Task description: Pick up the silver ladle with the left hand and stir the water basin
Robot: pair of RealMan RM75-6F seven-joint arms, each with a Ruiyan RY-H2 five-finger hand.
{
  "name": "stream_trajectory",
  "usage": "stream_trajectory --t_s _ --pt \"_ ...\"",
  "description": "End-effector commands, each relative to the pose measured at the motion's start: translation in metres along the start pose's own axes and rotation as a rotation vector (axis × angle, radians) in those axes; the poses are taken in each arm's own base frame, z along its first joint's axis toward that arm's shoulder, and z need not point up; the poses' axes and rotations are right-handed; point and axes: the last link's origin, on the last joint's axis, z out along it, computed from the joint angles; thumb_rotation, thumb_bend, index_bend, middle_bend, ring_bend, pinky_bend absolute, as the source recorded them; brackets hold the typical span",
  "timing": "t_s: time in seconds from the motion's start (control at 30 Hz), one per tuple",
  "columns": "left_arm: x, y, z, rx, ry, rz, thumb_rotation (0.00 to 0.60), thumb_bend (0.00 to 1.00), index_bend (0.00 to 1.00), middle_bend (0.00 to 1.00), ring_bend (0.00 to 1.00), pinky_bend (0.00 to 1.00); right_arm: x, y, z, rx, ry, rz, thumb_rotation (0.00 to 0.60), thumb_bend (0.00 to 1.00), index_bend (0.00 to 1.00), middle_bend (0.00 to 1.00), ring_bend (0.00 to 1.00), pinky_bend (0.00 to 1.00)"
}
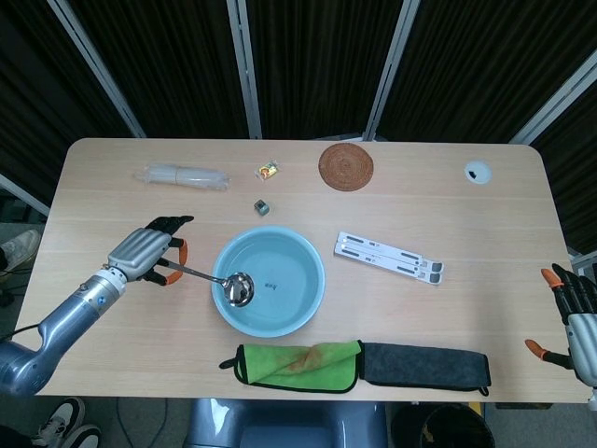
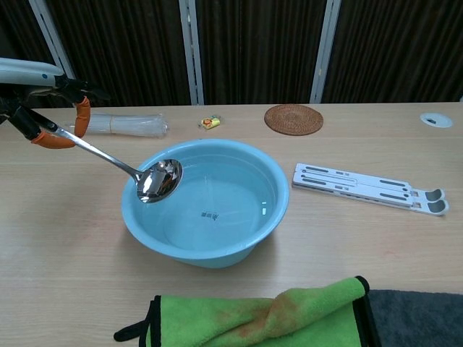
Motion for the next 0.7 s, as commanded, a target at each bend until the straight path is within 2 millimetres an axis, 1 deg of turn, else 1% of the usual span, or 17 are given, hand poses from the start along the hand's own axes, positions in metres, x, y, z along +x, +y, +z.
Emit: stream_trajectory --t_s 0.03,0.13,0.17,0.23,0.4,0.47,0.53,0.6,0.7 --pt "0.001 0.000 0.016 0.004 -0.002 -0.004 0.600 0.40 0.56 0.00 0.00 0.00 0.000 0.000 0.001 -0.001 0.000 0.004 0.600 0.02 0.01 0.00 0.00 0.00" --pt "-0.001 0.001 0.029 0.004 -0.006 0.012 0.600 0.40 0.56 0.00 0.00 0.00 0.000 0.000 0.003 -0.001 -0.004 0.005 0.600 0.02 0.01 0.00 0.00 0.00" --pt "-0.002 0.006 0.038 -0.009 -0.005 0.023 0.600 0.40 0.57 0.00 0.00 0.00 -0.003 0.000 0.004 0.001 -0.019 0.008 0.600 0.02 0.01 0.00 0.00 0.00" --pt "-0.005 0.011 0.047 -0.016 -0.006 0.029 0.600 0.40 0.57 0.00 0.00 0.00 -0.004 -0.001 0.006 0.005 -0.031 0.009 0.600 0.02 0.01 0.00 0.00 0.00" --pt "-0.009 0.022 0.062 -0.032 -0.011 0.038 0.600 0.40 0.56 0.00 0.00 0.00 -0.006 -0.001 0.007 0.016 -0.050 0.016 0.600 0.02 0.01 0.00 0.00 0.00" --pt "-0.010 0.028 0.069 -0.037 -0.015 0.047 0.600 0.40 0.55 0.00 0.00 0.00 -0.006 -0.001 0.008 0.019 -0.058 0.025 0.600 0.02 0.01 0.00 0.00 0.00" --pt "-0.011 0.040 0.081 -0.052 -0.025 0.080 0.600 0.41 0.55 0.00 0.00 0.00 -0.006 0.001 0.010 0.022 -0.079 0.042 0.600 0.02 0.01 0.00 0.00 0.00" --pt "-0.010 0.046 0.088 -0.048 -0.023 0.084 0.600 0.41 0.55 0.00 0.00 0.00 -0.006 0.003 0.011 0.022 -0.090 0.051 0.600 0.02 0.01 0.00 0.00 0.00" --pt "-0.010 0.051 0.092 -0.042 -0.023 0.099 0.600 0.41 0.55 0.00 0.00 0.00 -0.006 0.006 0.013 0.018 -0.100 0.062 0.600 0.02 0.01 0.00 0.00 0.00"
